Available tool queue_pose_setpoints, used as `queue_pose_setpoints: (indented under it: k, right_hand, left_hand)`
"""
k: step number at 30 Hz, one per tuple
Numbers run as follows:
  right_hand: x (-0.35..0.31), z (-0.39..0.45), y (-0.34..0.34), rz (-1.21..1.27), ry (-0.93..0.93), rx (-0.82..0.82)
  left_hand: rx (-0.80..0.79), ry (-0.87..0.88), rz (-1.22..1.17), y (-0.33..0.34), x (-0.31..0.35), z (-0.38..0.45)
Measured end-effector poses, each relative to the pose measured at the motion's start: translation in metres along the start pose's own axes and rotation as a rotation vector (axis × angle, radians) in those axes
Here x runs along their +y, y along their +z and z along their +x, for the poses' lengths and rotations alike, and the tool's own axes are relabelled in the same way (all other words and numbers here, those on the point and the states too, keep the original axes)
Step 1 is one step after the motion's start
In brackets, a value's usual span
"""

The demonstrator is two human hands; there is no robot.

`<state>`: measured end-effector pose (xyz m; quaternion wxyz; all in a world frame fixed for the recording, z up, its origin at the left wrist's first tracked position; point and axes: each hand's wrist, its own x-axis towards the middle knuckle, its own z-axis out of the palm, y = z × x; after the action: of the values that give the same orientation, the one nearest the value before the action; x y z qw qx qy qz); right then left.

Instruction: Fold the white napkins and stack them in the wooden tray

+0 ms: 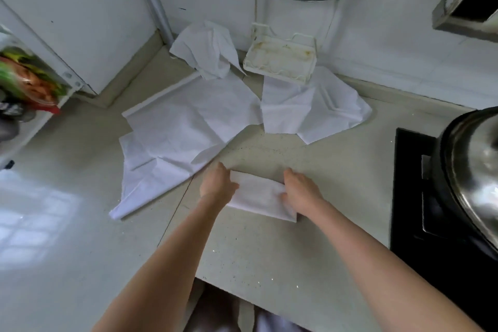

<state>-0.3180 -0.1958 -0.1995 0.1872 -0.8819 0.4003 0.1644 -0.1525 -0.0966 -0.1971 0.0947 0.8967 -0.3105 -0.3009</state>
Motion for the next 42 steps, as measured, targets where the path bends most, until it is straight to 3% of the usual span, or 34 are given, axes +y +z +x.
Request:
queue_pose_setpoints:
  k: [3,7,12,18,21,25,31,38,42]
  right_hand:
    - [0.01,0.009,-0.006,0.013,-0.056,-0.08]
    - [0.002,0.011,-0.012,0.218,-0.104,-0.026]
    - [-0.063,0.01,-0.028,0.428,-0.28,-0.045]
    - [-0.188,-0.068,0.022,0.747,-0.525,-0.231]
    - [-0.237,-0.135,0.061,0.756,-0.696,-0.34]
    - [-0.282,-0.292,0.12,0.62,-0.996,-0.464]
    - [-0.269,-0.542,0.228,0.357,-1.431,-0.605]
    - [-0.206,-0.769,0.321,0.126,-1.577,-0.919]
    - [-0.192,-0.864,0.378,-0.024,-1.578,-1.017]
  left_hand:
    - [0.006,-0.109,-0.09,0.007,0.003,-0.01]
    - [0.096,-0.198,-0.438,0.003,-0.006,-0.033]
    - [0.409,-0.345,-0.751,-0.008,-0.059,-0.094]
    - [0.919,-0.622,-0.805,-0.006,-0.152,-0.231]
    - [1.12,-0.751,-0.884,0.02,-0.188,-0.32]
    - [1.382,-0.964,-0.911,0.086,-0.219,-0.485]
    - [1.628,-1.318,-0.858,0.218,-0.212,-0.739]
    - [1.711,-1.823,-0.929,0.367,-0.178,-0.937]
    - [1.791,-1.981,-1.071,0.433,-0.172,-1.008]
